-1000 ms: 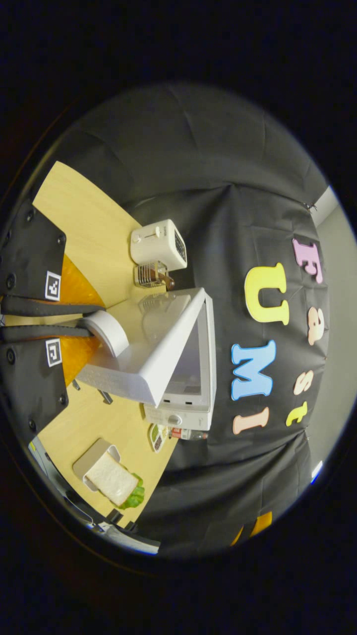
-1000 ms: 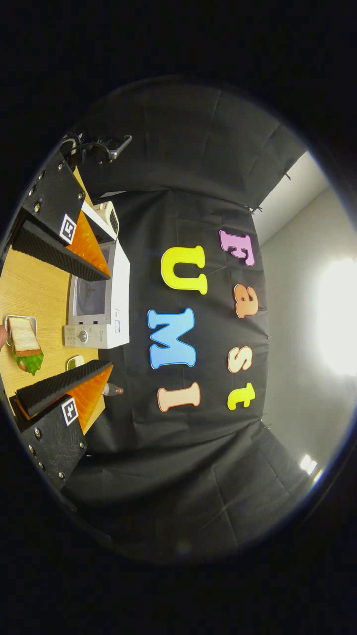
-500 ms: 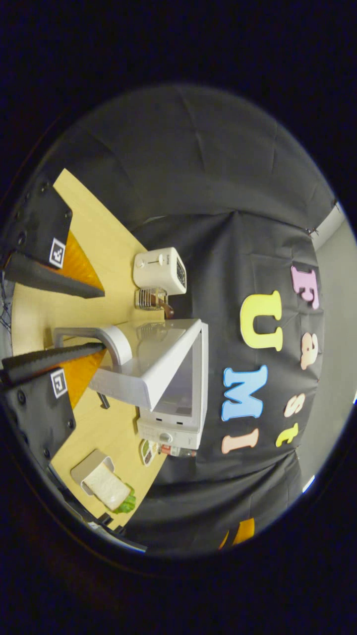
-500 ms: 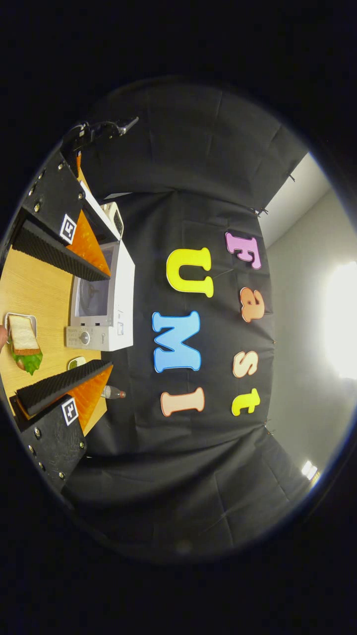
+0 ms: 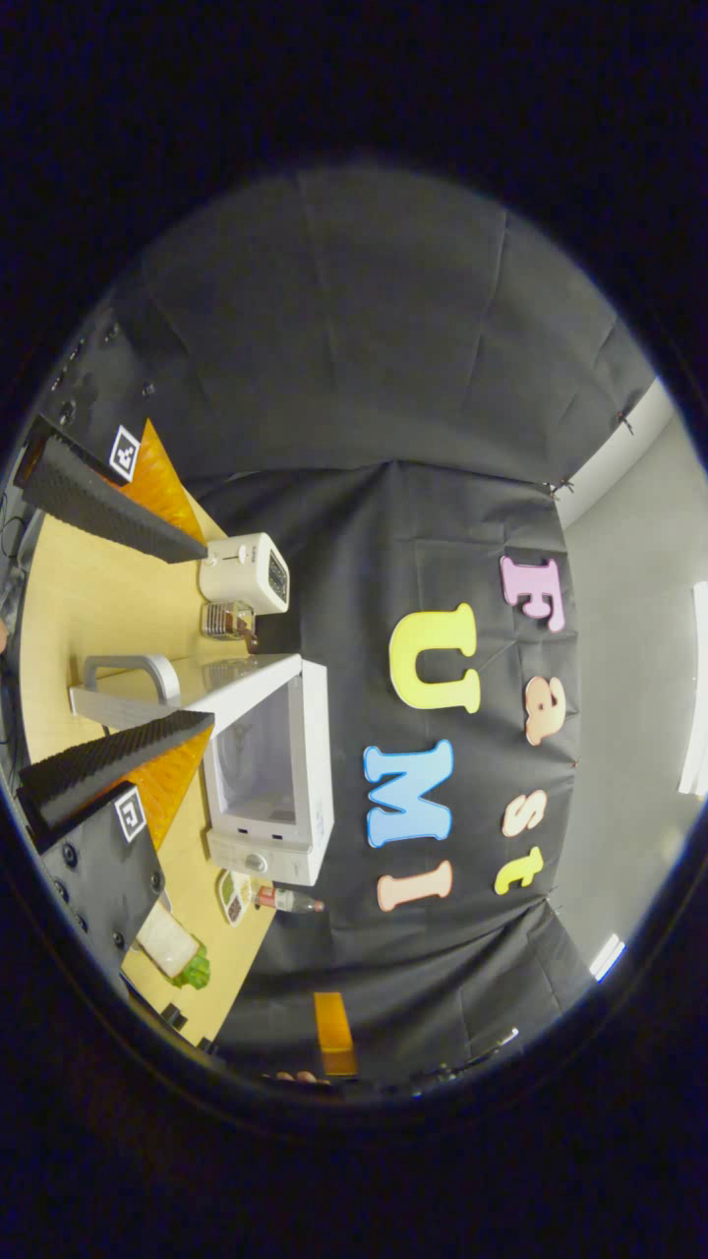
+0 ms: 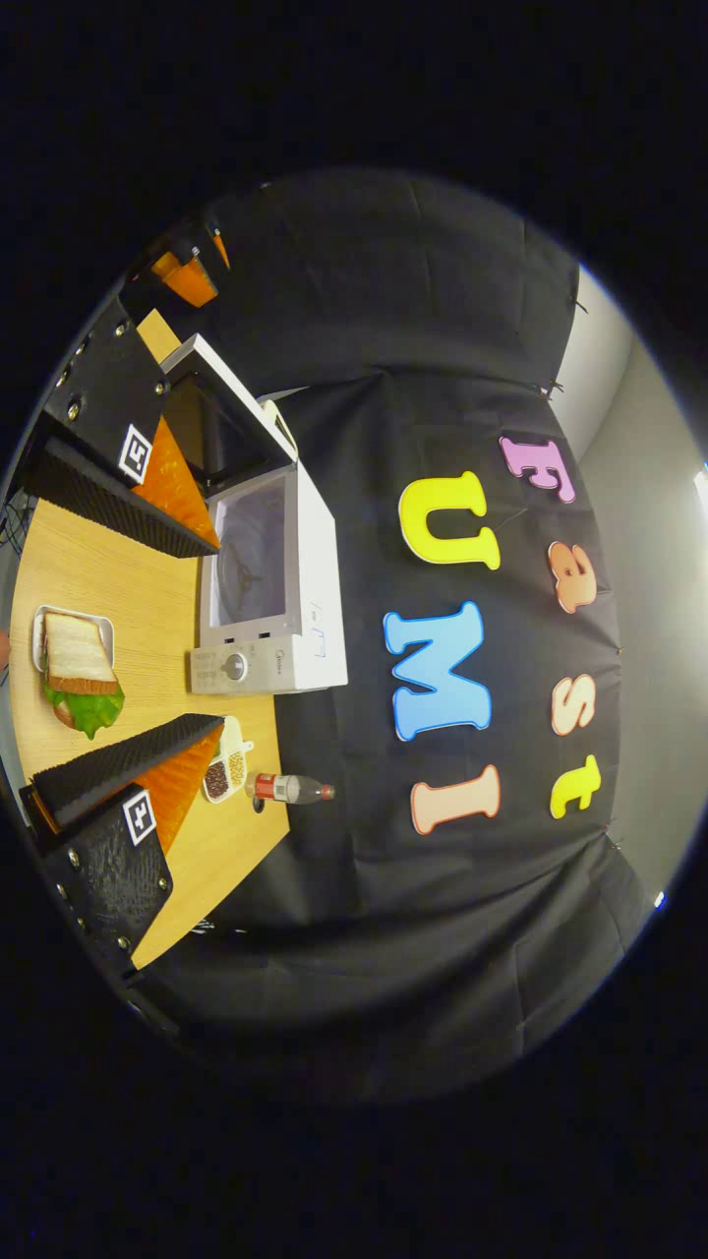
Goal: Open the microwave oven with the left hand, put the food in, and close the microwave oven.
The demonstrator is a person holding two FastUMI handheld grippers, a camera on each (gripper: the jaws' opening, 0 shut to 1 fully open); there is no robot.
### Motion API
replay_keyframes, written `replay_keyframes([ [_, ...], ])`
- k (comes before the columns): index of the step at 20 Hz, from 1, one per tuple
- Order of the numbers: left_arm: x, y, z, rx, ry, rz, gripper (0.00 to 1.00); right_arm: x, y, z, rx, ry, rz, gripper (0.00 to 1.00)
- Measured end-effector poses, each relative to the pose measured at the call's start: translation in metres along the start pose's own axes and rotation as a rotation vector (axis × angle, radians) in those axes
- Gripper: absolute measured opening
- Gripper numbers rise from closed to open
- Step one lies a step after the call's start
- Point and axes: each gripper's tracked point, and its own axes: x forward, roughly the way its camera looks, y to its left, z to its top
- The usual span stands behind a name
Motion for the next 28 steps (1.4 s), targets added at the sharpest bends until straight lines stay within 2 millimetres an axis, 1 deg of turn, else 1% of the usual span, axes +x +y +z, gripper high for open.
replay_keyframes([
  [1, -0.002, -0.005, 0.008, -0.004, -0.01, 0.003, 0.99, 0.007, -0.006, -0.009, 0.003, 0.032, 0.001, 0.97],
  [3, -0.006, -0.013, 0.02, -0.004, -0.033, 0.011, 0.99, 0.018, -0.018, -0.031, 0.017, 0.103, 0.003, 0.97],
  [5, -0.01, -0.016, 0.028, 0.018, -0.05, 0.023, 0.99, 0.03, -0.026, -0.056, 0.045, 0.175, 0.005, 0.97],
  [6, -0.013, -0.017, 0.028, 0.031, -0.052, 0.031, 0.94, 0.036, -0.03, -0.07, 0.059, 0.217, 0.004, 0.97],
  [7, -0.015, -0.018, 0.028, 0.038, -0.05, 0.039, 1.0, 0.04, -0.034, -0.083, 0.068, 0.254, 0.0, 0.98],
  [8, -0.017, -0.02, 0.028, 0.04, -0.048, 0.043, 0.96, 0.043, -0.039, -0.096, 0.076, 0.287, -0.007, 0.99],
  [11, -0.022, -0.027, 0.03, 0.041, -0.039, 0.059, 0.96, 0.05, -0.051, -0.128, 0.111, 0.376, -0.015, 0.99],
  [15, -0.025, -0.04, 0.033, 0.056, -0.037, 0.075, 0.97, 0.055, -0.059, -0.155, 0.165, 0.479, 0.008, 0.99],
  [16, -0.026, -0.043, 0.032, 0.059, -0.034, 0.08, 0.99, 0.054, -0.06, -0.161, 0.184, 0.506, 0.019, 0.99],
  [17, -0.025, -0.046, 0.033, 0.059, -0.032, 0.083, 0.94, 0.055, -0.06, -0.169, 0.204, 0.532, 0.03, 0.99],
  [19, -0.026, -0.052, 0.03, 0.06, -0.029, 0.101, 1.0, 0.056, -0.058, -0.184, 0.244, 0.601, 0.06, 0.99],
  [21, -0.026, -0.057, 0.028, 0.062, -0.025, 0.12, 0.93, 0.054, -0.053, -0.193, 0.293, 0.65, 0.099, 0.99],
  [22, -0.028, -0.059, 0.026, 0.062, -0.023, 0.131, 0.93, 0.054, -0.049, -0.197, 0.32, 0.677, 0.12, 0.99],
  [23, -0.029, -0.061, 0.026, 0.06, -0.022, 0.143, 0.93, 0.056, -0.042, -0.198, 0.36, 0.69, 0.154, 0.99],
  [24, -0.03, -0.061, 0.026, 0.056, -0.021, 0.158, 0.93, 0.054, -0.035, -0.194, 0.414, 0.693, 0.188, 0.77],
  [25, -0.031, -0.06, 0.028, 0.052, -0.021, 0.175, 0.92, 0.055, -0.036, -0.189, 0.451, 0.692, 0.197, 0.56],
  [26, -0.033, -0.057, 0.026, 0.047, -0.023, 0.195, 0.92, 0.056, -0.033, -0.191, 0.458, 0.693, 0.205, 0.43],
  [27, -0.033, -0.057, 0.025, 0.038, -0.021, 0.204, 0.91, 0.055, -0.033, -0.188, 0.45, 0.693, 0.221, 0.42],
  [28, -0.035, -0.058, 0.024, 0.031, -0.017, 0.21, 1.0, 0.054, -0.032, -0.185, 0.436, 0.685, 0.228, 0.42],
])
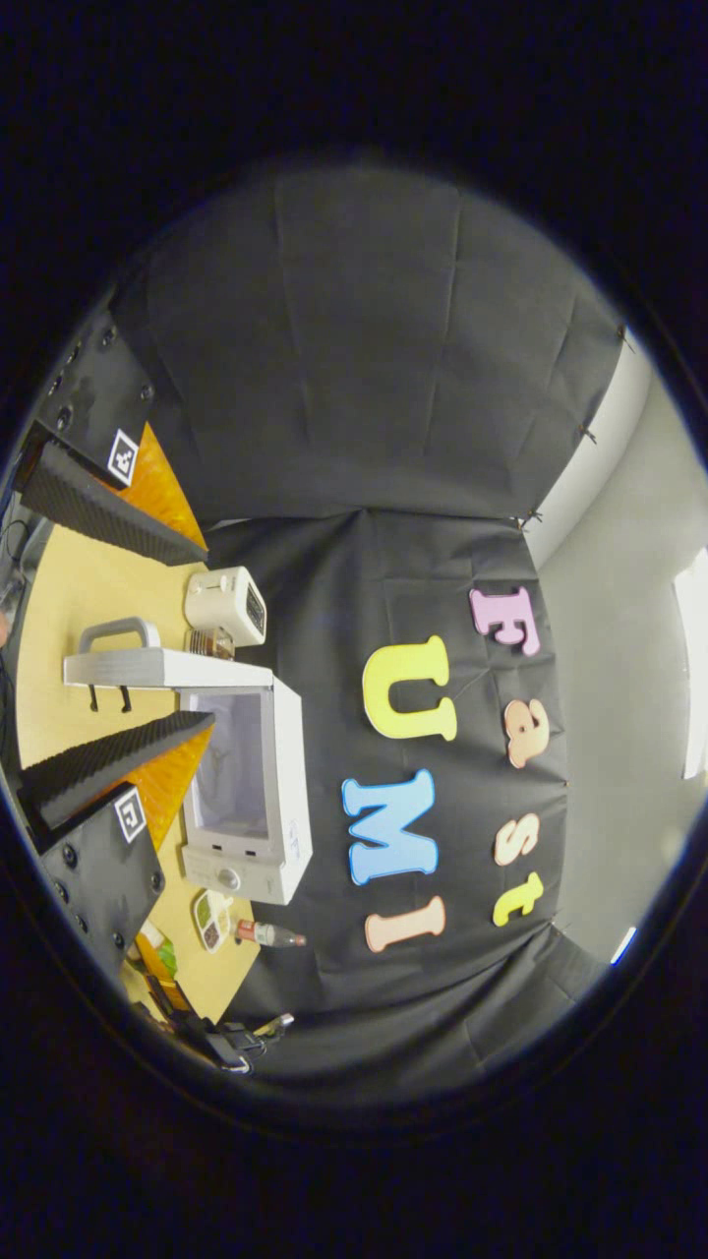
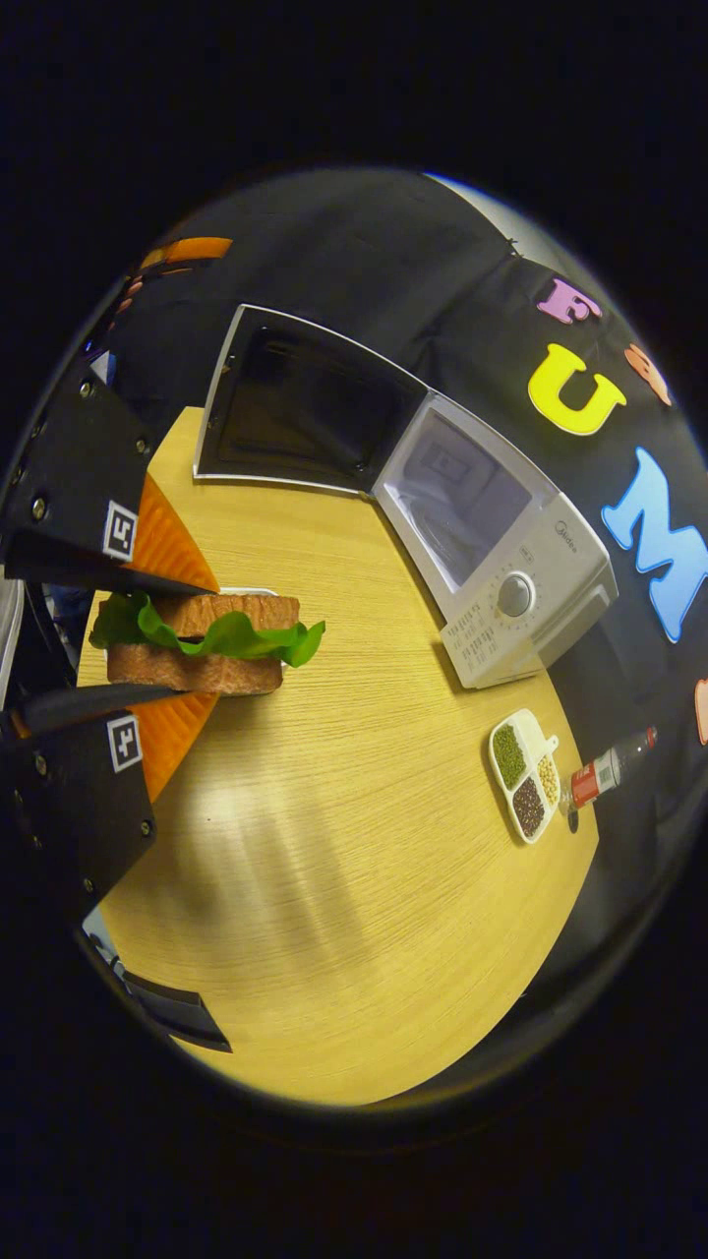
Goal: Open the microwave oven with the left hand, put the food in, and close the microwave oven.
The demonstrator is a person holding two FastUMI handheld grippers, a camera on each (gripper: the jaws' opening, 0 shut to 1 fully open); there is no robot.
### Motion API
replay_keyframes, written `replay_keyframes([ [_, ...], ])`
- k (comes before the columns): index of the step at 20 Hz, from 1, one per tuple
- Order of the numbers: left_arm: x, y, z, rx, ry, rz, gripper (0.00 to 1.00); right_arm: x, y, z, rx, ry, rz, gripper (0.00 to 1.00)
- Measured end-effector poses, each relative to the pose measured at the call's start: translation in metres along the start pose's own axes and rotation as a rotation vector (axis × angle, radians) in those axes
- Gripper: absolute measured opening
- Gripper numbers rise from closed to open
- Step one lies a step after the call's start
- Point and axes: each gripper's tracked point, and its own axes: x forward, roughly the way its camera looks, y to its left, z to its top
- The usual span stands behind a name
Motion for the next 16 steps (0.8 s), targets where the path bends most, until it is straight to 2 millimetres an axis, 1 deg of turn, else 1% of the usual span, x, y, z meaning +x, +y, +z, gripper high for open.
replay_keyframes([
  [2, 0.001, 0.004, 0.002, -0.005, -0.002, 0.016, 0.98, -0.007, 0.003, 0.004, -0.029, -0.018, -0.007, 0.42],
  [4, 0.004, 0.008, 0.006, -0.01, -0.019, 0.035, 0.95, -0.016, 0.013, 0.014, -0.052, -0.061, 0.004, 0.42],
  [5, 0.006, 0.008, 0.007, -0.017, -0.024, 0.036, 0.99, -0.019, 0.018, 0.019, -0.058, -0.075, 0.012, 0.42],
  [7, 0.012, 0.007, 0.004, -0.035, -0.023, 0.029, 0.99, -0.022, 0.029, 0.027, -0.063, -0.095, 0.024, 0.42],
  [8, 0.016, 0.007, 0.003, -0.042, -0.025, 0.026, 0.95, -0.022, 0.037, 0.03, -0.067, -0.103, 0.033, 0.42],
  [10, 0.024, 0.012, 0.007, -0.038, -0.046, 0.021, 0.95, -0.019, 0.05, 0.041, -0.077, -0.128, 0.042, 0.42],
  [11, 0.03, 0.016, 0.009, -0.027, -0.055, 0.018, 0.91, -0.016, 0.057, 0.047, -0.078, -0.143, 0.043, 0.42],
  [12, 0.035, 0.02, 0.011, -0.022, -0.066, 0.017, 0.95, -0.012, 0.065, 0.052, -0.078, -0.153, 0.047, 0.42],
  [13, 0.041, 0.024, 0.013, -0.023, -0.071, 0.014, 0.95, -0.008, 0.073, 0.058, -0.07, -0.161, 0.049, 0.42],
  [14, 0.046, 0.029, 0.011, -0.029, -0.071, 0.011, 0.99, -0.003, 0.082, 0.064, -0.067, -0.175, 0.057, 0.42],
  [15, 0.051, 0.036, 0.012, -0.035, -0.071, 0.01, 0.99, 0.002, 0.092, 0.071, -0.063, -0.188, 0.063, 0.42],
  [16, 0.058, 0.044, 0.011, -0.041, -0.069, 0.012, 0.95, 0.009, 0.102, 0.076, -0.057, -0.206, 0.07, 0.42],
])
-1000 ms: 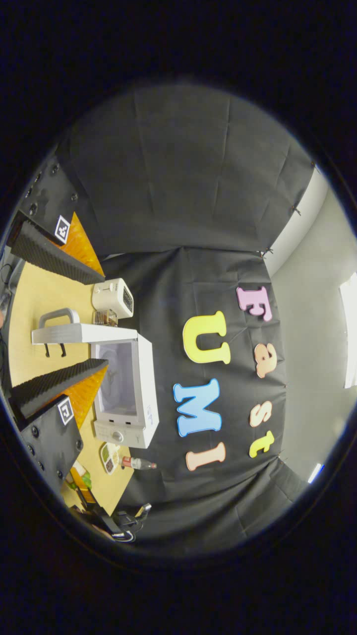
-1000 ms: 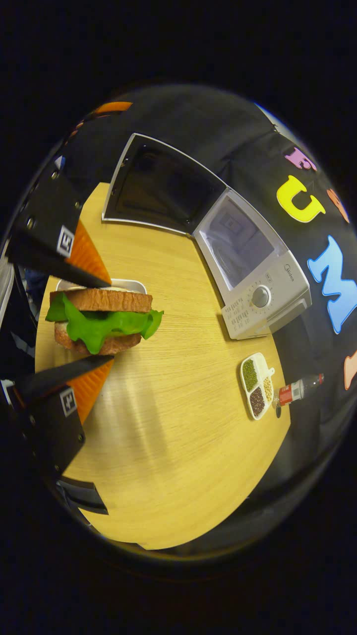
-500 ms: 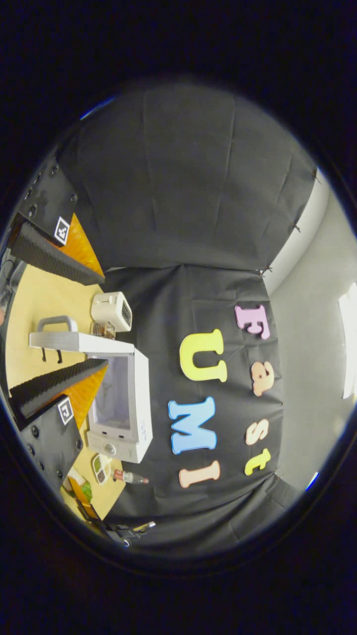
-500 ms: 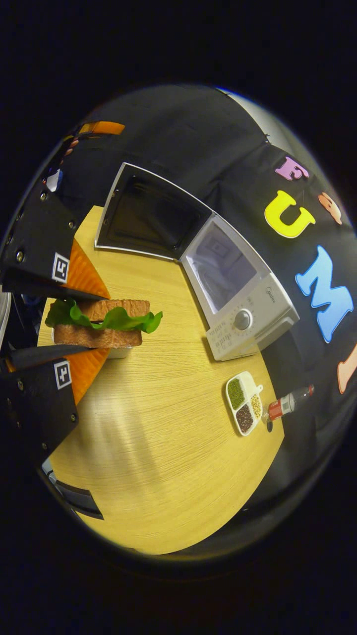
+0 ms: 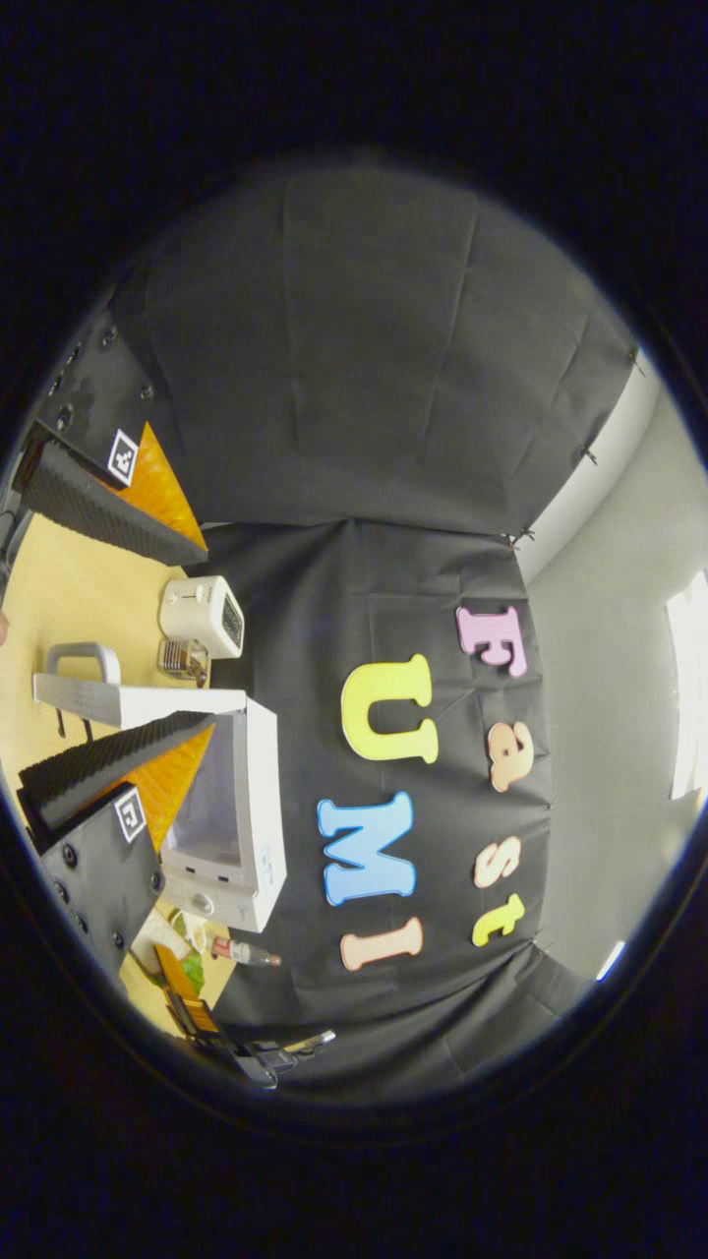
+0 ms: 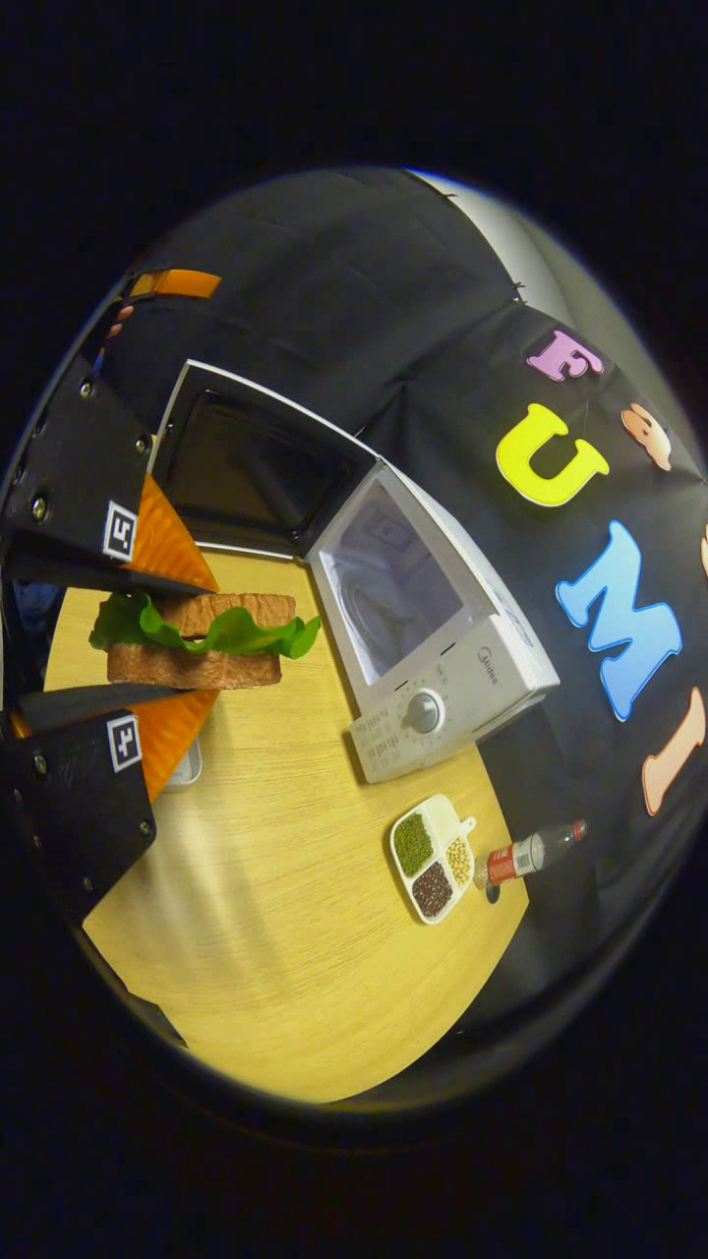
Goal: Open the microwave oven with the left hand, put the food in, and close the microwave oven.
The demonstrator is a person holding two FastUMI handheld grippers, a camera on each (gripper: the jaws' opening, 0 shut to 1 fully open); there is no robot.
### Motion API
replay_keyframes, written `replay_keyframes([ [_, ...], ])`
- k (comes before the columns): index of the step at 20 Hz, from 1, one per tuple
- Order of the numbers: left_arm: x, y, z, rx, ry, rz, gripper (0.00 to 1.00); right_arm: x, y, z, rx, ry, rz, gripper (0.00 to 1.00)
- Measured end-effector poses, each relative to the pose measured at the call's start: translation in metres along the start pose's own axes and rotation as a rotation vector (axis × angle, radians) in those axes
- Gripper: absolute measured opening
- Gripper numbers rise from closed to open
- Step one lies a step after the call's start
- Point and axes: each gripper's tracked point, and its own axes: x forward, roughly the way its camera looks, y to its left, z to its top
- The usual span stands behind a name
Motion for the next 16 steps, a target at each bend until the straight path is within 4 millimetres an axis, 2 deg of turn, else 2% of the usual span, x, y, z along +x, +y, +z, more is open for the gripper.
replay_keyframes([
  [3, 0.018, 0.025, -0.008, -0.013, 0.015, 0.004, 0.99, 0.023, 0.026, 0.016, 0.027, -0.058, 0.017, 0.42],
  [4, 0.025, 0.034, -0.011, -0.013, 0.017, 0.008, 0.91, 0.031, 0.034, 0.02, 0.036, -0.078, 0.018, 0.42],
  [5, 0.032, 0.042, -0.013, -0.012, 0.021, 0.012, 0.95, 0.039, 0.04, 0.025, 0.045, -0.097, 0.017, 0.42],
  [7, 0.043, 0.057, -0.014, -0.016, 0.023, 0.017, 0.95, 0.054, 0.051, 0.033, 0.059, -0.125, 0.012, 0.42],
  [11, 0.062, 0.082, -0.025, -0.024, 0.039, 0.019, 0.95, 0.087, 0.064, 0.046, 0.077, -0.186, -0.015, 0.42],
  [12, 0.066, 0.088, -0.027, -0.031, 0.04, 0.015, 0.91, 0.093, 0.066, 0.05, 0.083, -0.203, -0.023, 0.42],
  [13, 0.071, 0.091, -0.029, -0.04, 0.041, 0.008, 0.95, 0.101, 0.068, 0.053, 0.093, -0.223, -0.028, 0.42],
  [15, 0.081, 0.101, -0.035, -0.045, 0.049, 0.002, 0.95, 0.116, 0.076, 0.06, 0.115, -0.258, -0.027, 0.42],
  [16, 0.086, 0.105, -0.039, -0.044, 0.054, 0.002, 0.99, 0.125, 0.079, 0.063, 0.129, -0.273, -0.027, 0.42],
])
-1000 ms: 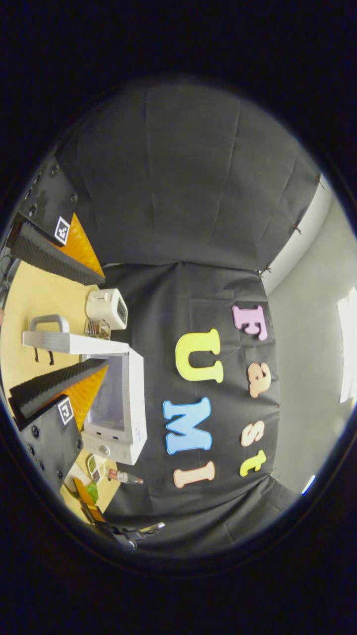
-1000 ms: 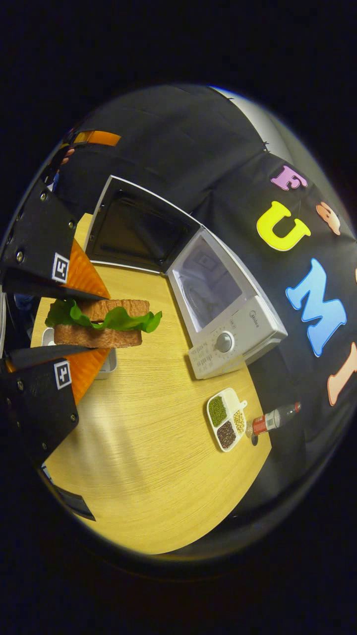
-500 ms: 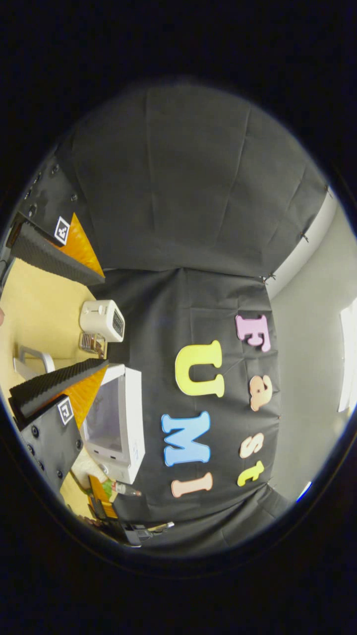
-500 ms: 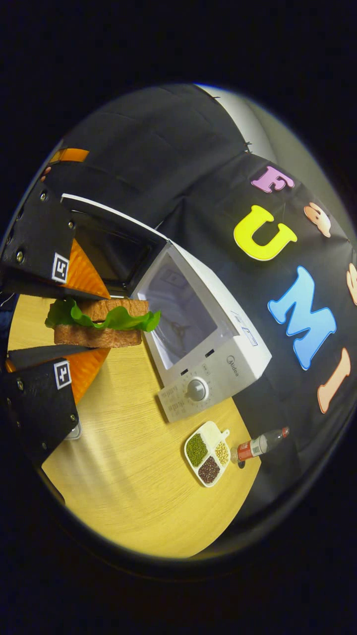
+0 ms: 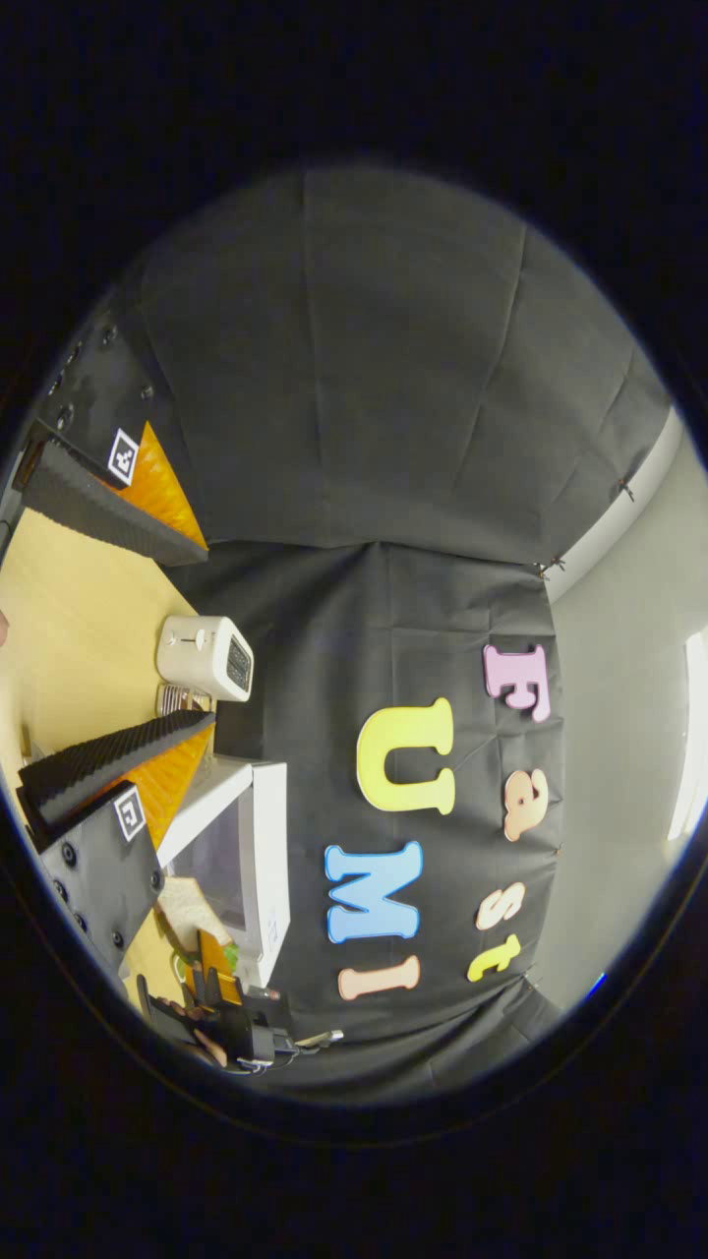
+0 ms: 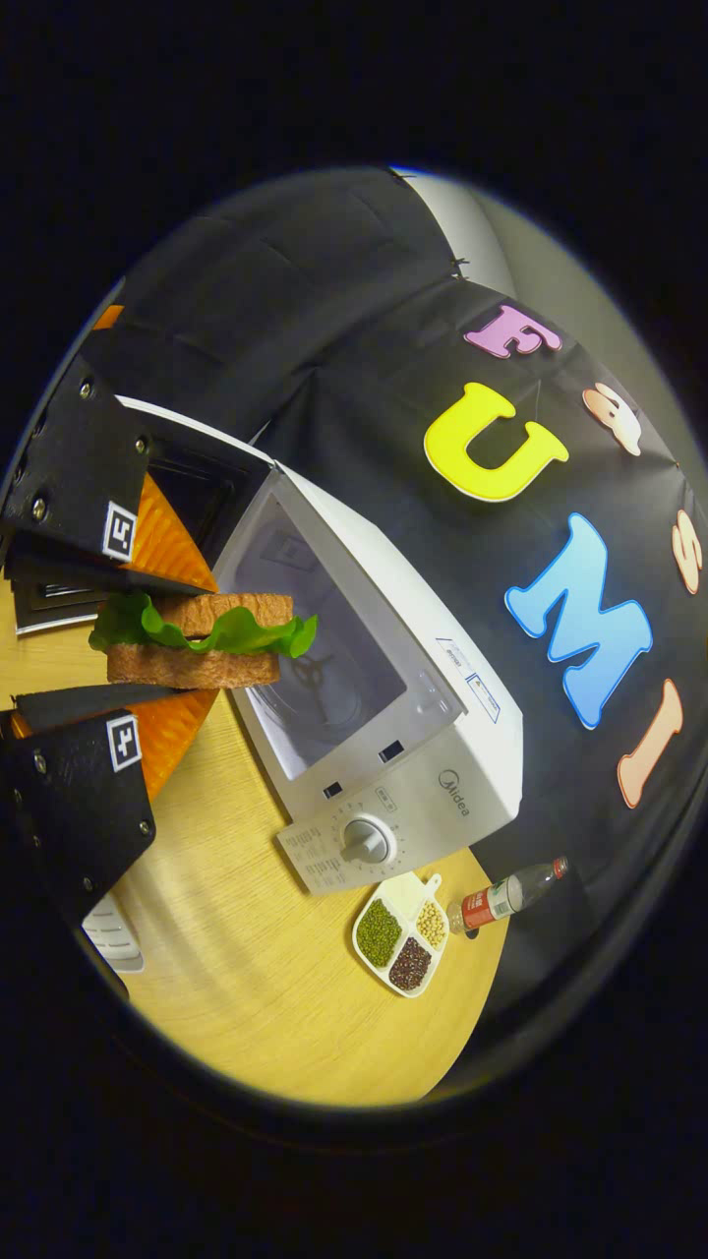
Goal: Open the microwave oven with the left hand, put the food in, and close the microwave oven.
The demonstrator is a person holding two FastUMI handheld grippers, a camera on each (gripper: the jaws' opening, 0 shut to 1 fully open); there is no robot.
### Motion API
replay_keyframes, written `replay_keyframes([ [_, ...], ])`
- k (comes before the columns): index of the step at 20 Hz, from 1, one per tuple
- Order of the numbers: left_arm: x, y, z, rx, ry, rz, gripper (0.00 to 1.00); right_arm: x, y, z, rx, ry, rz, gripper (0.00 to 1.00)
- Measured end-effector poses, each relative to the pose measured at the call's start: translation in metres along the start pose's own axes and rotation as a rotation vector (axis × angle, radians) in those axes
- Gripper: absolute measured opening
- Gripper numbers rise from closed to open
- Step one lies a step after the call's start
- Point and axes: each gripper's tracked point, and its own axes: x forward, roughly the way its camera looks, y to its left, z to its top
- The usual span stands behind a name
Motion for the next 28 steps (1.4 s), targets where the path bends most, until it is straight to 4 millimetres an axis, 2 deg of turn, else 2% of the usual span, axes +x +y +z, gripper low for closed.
replay_keyframes([
  [8, 0.033, 0.032, -0.019, 0.015, 0.057, 0.01, 0.96, 0.078, 0.01, -0.001, 0.09, -0.112, -0.025, 0.42],
  [13, 0.046, 0.041, -0.025, 0.046, 0.075, 0.02, 0.96, 0.122, 0.012, 0.002, 0.163, -0.154, 0.0, 0.42],
  [16, 0.052, 0.044, -0.023, 0.072, 0.081, 0.024, 0.94, 0.145, 0.006, 0.011, 0.193, -0.2, -0.01, 0.42],
  [17, 0.054, 0.043, -0.022, 0.078, 0.084, 0.025, 0.96, 0.152, 0.004, 0.013, 0.202, -0.21, -0.013, 0.42],
  [21, 0.063, 0.044, -0.029, 0.082, 0.115, 0.028, 0.98, 0.173, -0.002, 0.016, 0.203, -0.227, 0.002, 0.42],
  [22, 0.062, 0.043, -0.031, 0.082, 0.119, 0.026, 0.96, 0.178, -0.011, 0.015, 0.18, -0.226, -0.022, 0.42],
  [25, 0.068, 0.039, -0.032, 0.098, 0.126, 0.017, 0.98, 0.184, -0.031, 0.016, 0.147, -0.241, -0.094, 0.42],
  [28, 0.069, 0.035, -0.035, 0.106, 0.137, -0.002, 0.98, 0.186, -0.046, 0.018, 0.076, -0.24, -0.168, 0.53],
])
